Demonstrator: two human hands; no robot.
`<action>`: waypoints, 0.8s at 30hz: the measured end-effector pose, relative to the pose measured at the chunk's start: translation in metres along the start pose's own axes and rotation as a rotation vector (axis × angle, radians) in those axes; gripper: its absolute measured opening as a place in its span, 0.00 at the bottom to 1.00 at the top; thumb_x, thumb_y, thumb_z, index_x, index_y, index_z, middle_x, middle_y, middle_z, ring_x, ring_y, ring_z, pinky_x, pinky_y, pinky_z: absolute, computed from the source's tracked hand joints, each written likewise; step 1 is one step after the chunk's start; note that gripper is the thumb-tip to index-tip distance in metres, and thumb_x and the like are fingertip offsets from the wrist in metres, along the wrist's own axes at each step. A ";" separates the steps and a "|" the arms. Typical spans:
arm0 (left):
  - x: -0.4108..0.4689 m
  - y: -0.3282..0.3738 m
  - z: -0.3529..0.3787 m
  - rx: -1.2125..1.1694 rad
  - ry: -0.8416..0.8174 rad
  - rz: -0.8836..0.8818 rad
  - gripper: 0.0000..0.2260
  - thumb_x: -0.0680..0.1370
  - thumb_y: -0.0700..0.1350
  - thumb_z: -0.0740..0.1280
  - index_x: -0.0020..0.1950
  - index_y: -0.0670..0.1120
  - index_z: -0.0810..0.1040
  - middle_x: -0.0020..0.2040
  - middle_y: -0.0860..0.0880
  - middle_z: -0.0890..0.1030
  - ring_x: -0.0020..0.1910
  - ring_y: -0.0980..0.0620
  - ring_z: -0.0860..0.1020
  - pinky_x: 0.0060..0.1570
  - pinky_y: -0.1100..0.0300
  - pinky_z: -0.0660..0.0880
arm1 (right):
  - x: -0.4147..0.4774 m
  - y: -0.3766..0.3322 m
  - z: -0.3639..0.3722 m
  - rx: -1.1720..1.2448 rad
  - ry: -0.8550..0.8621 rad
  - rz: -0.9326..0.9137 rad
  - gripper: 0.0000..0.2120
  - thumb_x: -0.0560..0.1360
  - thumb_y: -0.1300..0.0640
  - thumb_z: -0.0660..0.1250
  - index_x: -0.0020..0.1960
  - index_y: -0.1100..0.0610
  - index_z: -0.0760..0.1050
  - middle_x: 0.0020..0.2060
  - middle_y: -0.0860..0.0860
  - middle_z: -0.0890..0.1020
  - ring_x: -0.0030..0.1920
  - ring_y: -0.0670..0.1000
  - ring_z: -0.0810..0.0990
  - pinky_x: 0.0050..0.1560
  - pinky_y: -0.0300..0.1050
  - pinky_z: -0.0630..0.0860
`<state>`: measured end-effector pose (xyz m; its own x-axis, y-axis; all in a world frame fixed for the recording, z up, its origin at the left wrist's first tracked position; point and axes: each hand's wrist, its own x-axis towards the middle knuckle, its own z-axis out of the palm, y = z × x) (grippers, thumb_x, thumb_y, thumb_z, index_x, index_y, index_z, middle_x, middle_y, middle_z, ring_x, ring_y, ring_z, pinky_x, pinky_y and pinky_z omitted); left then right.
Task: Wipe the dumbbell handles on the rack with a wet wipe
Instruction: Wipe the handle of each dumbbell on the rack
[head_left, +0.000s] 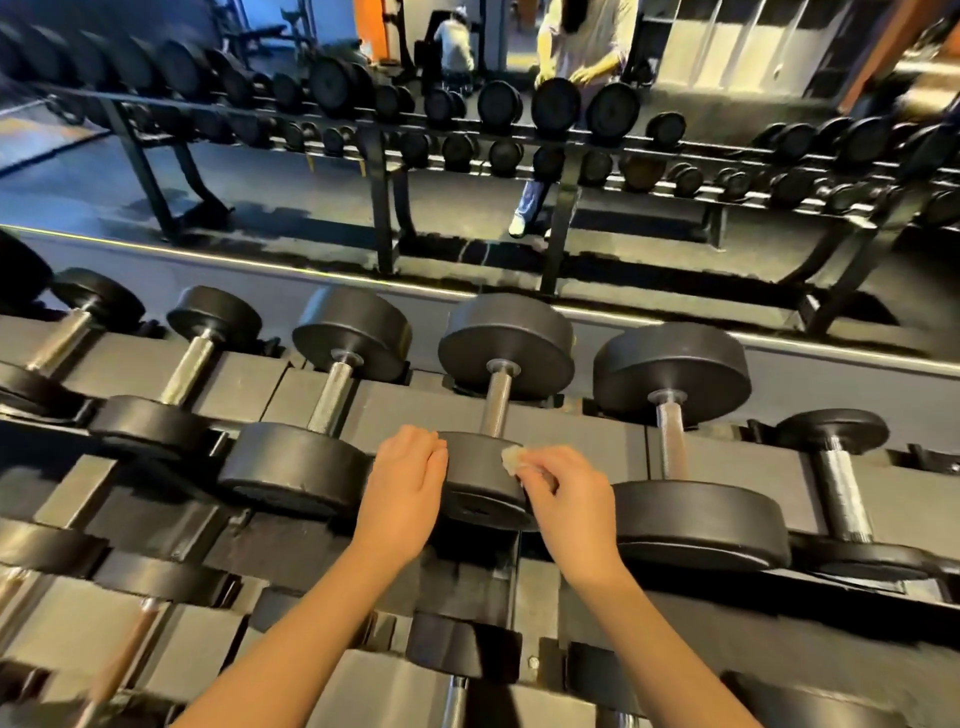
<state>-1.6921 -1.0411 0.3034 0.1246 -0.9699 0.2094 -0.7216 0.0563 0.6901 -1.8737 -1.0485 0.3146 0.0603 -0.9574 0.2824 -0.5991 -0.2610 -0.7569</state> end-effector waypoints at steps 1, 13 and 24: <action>0.009 0.003 -0.001 -0.005 0.009 -0.015 0.08 0.82 0.43 0.58 0.45 0.49 0.73 0.44 0.53 0.71 0.45 0.53 0.71 0.49 0.56 0.68 | 0.003 0.001 0.000 -0.011 -0.002 0.001 0.05 0.75 0.60 0.69 0.48 0.53 0.83 0.44 0.42 0.80 0.45 0.40 0.77 0.49 0.26 0.70; 0.075 -0.009 0.026 -0.168 -0.112 -0.049 0.19 0.80 0.51 0.54 0.65 0.44 0.72 0.62 0.48 0.74 0.62 0.51 0.71 0.59 0.63 0.63 | 0.018 -0.006 0.011 -0.120 0.090 0.098 0.05 0.74 0.59 0.70 0.48 0.52 0.82 0.43 0.42 0.81 0.46 0.41 0.78 0.47 0.31 0.74; 0.100 -0.007 0.018 -0.009 -0.137 -0.085 0.22 0.81 0.51 0.59 0.73 0.44 0.63 0.71 0.45 0.66 0.70 0.49 0.64 0.70 0.53 0.61 | 0.100 0.006 0.028 -0.048 -0.162 0.413 0.05 0.75 0.59 0.66 0.42 0.57 0.80 0.37 0.49 0.80 0.40 0.46 0.77 0.38 0.33 0.70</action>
<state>-1.6866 -1.1425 0.3069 0.0904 -0.9945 0.0538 -0.7062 -0.0259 0.7076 -1.8488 -1.1495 0.3219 -0.0693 -0.9881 -0.1370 -0.6352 0.1496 -0.7578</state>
